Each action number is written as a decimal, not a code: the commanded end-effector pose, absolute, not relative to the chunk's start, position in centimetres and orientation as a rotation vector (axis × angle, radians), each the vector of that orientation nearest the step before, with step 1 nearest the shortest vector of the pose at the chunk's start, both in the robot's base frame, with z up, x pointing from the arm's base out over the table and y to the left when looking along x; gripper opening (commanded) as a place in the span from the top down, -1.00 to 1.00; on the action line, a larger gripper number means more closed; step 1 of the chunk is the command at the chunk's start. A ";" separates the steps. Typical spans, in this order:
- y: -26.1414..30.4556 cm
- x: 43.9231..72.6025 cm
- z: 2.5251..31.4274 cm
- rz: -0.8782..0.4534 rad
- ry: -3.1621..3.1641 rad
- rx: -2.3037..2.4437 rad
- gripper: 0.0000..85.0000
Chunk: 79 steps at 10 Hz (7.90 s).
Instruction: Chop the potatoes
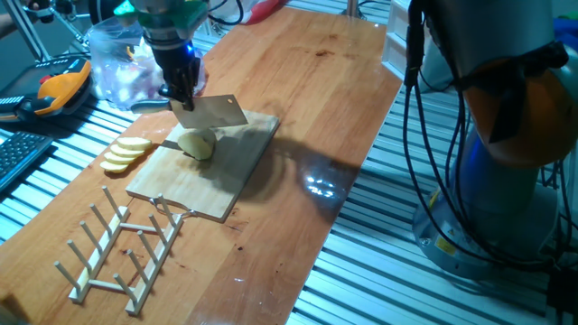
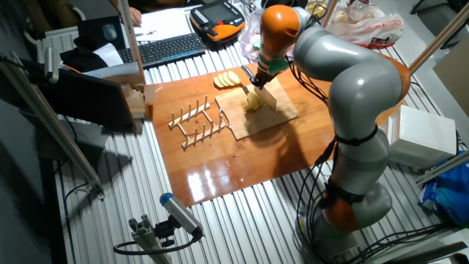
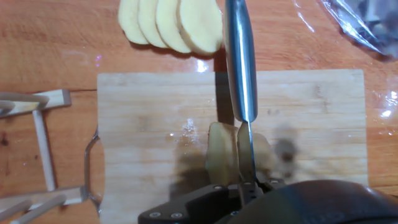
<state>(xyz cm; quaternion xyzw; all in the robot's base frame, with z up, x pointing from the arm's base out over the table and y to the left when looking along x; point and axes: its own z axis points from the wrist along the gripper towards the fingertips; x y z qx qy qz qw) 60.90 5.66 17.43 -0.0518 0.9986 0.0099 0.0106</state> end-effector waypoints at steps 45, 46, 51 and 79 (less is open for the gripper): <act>7.4 62.3 14.6 -0.057 2.939 -0.154 1.00; 7.5 62.2 14.5 -0.062 2.936 -0.154 1.00; 7.9 62.1 14.2 -0.089 2.922 -0.157 1.00; 7.7 60.5 9.2 -0.053 2.850 -0.148 1.00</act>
